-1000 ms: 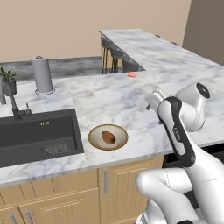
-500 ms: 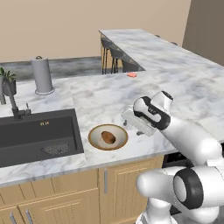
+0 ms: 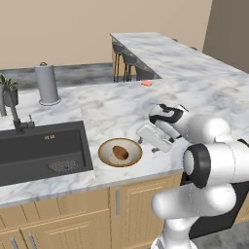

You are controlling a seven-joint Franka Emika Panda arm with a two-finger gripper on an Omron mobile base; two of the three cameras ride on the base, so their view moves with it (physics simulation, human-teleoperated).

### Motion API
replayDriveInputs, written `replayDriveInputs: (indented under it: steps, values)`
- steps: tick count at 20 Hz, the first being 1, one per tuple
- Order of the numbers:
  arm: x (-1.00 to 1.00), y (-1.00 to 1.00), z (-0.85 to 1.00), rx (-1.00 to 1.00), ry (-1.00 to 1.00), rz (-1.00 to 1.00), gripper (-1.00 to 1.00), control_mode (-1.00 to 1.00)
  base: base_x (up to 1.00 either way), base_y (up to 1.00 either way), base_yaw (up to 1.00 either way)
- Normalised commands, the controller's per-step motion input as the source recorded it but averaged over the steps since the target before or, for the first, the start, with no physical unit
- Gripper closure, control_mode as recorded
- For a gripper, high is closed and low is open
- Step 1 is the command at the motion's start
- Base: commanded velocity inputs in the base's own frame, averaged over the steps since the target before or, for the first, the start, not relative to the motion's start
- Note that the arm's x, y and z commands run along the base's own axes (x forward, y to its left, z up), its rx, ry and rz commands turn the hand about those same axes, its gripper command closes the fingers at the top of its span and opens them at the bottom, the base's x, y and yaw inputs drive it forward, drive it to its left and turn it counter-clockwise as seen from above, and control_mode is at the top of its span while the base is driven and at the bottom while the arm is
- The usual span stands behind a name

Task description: Move the cup from next to the sink to the open cabinet. Then, move the bowl with the potato to the fridge to clear the area for faucet cleaning.

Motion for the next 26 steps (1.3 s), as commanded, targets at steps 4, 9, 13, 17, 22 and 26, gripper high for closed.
replayDriveInputs:
  steps: [4,9,13,17,22,26]
  values:
    - [0.00,-0.16,-0.03,0.01,0.00,0.00,-1.00,-1.00,0.00,0.00,0.00]
    - [0.38,0.06,-0.34,-0.10,-0.05,-0.03,-1.00,-1.00,0.00,0.00,0.00]
    - [0.35,0.18,-0.13,-0.03,0.00,-0.03,-1.00,-1.00,0.00,0.00,0.00]
    - [-0.02,0.02,-0.08,0.00,0.00,0.00,-1.00,-1.00,0.00,0.00,0.00]
    - [-0.12,0.09,-0.20,0.00,0.01,0.00,-1.00,-1.00,0.00,0.00,0.00]
    - [-0.03,0.24,-0.33,0.00,0.02,0.00,-1.00,-1.00,0.00,0.00,0.00]
